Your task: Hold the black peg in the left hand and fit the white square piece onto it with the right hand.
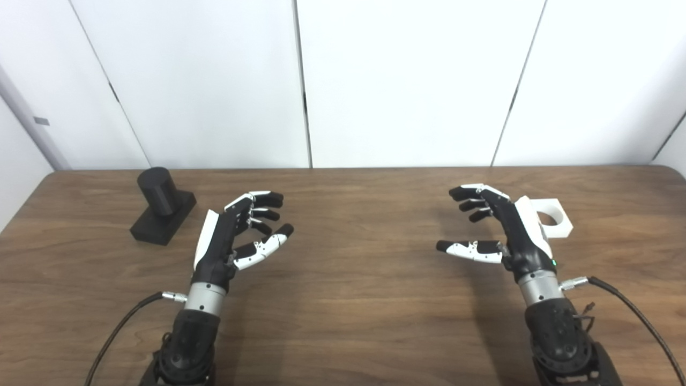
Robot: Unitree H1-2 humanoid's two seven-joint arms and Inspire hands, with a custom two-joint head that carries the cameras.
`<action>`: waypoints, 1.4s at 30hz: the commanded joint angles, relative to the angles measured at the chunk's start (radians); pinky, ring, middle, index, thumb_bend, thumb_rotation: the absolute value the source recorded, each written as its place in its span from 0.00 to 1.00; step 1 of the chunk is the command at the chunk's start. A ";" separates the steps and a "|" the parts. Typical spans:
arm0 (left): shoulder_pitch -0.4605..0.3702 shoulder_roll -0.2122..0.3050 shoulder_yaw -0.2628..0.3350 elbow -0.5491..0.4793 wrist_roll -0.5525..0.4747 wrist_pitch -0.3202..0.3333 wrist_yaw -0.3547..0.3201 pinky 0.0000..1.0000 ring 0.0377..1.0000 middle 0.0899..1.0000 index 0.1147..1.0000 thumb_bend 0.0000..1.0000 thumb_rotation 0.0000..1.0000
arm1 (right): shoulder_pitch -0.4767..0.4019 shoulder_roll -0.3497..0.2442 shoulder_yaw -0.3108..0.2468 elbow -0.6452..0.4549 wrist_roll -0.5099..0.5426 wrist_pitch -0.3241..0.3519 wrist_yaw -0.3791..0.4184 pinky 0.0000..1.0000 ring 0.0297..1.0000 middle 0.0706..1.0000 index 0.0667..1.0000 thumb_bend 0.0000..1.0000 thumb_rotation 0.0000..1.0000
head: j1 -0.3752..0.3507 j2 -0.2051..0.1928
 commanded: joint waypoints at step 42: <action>-0.050 -0.122 -0.013 0.030 0.079 -0.052 0.145 0.54 0.65 0.69 0.61 0.64 0.07 | -0.008 -0.076 -0.044 -0.015 0.080 -0.053 0.013 0.48 0.58 0.63 0.62 0.61 0.00 | 0.465 -0.182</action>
